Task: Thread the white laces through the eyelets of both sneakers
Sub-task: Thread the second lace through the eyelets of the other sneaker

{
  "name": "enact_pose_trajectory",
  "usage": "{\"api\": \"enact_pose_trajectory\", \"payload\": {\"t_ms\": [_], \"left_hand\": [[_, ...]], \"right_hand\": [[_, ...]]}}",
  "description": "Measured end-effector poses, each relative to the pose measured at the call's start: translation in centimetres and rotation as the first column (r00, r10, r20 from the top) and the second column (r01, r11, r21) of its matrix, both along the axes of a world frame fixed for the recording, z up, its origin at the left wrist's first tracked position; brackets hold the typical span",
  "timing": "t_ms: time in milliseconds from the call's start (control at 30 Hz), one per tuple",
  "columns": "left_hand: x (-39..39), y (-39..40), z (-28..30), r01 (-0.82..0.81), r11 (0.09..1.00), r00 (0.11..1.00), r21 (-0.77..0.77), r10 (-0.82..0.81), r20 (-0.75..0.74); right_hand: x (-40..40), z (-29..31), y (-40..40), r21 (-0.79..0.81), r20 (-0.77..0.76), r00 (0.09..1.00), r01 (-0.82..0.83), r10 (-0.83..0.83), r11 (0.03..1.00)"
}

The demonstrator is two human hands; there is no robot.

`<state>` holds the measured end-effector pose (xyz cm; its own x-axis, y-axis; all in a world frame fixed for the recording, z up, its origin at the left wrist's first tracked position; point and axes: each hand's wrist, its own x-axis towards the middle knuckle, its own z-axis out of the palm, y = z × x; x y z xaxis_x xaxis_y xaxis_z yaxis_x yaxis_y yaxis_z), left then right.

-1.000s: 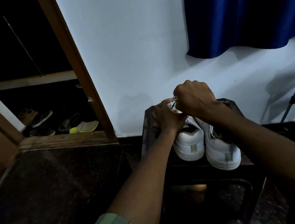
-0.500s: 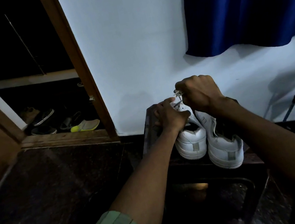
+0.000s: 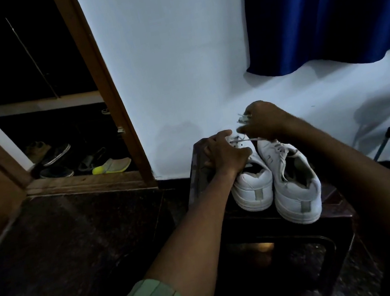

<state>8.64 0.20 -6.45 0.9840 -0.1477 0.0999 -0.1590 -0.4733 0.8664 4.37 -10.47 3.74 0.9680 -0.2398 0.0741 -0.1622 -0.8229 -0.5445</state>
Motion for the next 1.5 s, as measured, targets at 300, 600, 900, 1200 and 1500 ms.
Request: {"api": "enact_pose_trajectory", "payload": {"t_ms": [300, 600, 900, 1200, 1500], "left_hand": [[-0.3, -0.2, 0.3, 0.005, 0.999, 1.000, 0.037, -0.005, -0.003], [-0.3, -0.1, 0.3, 0.020, 1.000, 1.000, 0.014, -0.020, -0.017], [0.8, -0.7, -1.0, 0.014, 0.999, 1.000, 0.036, -0.015, 0.025], [0.1, -0.1, 0.1, 0.037, 0.998, 0.999, 0.048, -0.037, -0.003], [0.9, -0.2, 1.7, 0.118, 0.984, 0.990, 0.135, -0.127, 0.064]], "right_hand": [[0.5, 3.1, 4.2, 0.998, -0.021, 0.999, 0.023, -0.037, 0.059], [0.8, 3.0, 4.2, 0.935, -0.083, 0.993, 0.050, -0.079, -0.352], [0.8, 2.5, 4.4, 0.891, -0.109, 0.988, 0.049, -0.109, -0.451], [0.4, 2.8, 3.6, 0.897, -0.028, 0.994, -0.020, -0.101, -0.442], [0.1, 3.4, 0.7, 0.951, 0.235, 0.965, -0.253, -0.117, -0.177]]}}
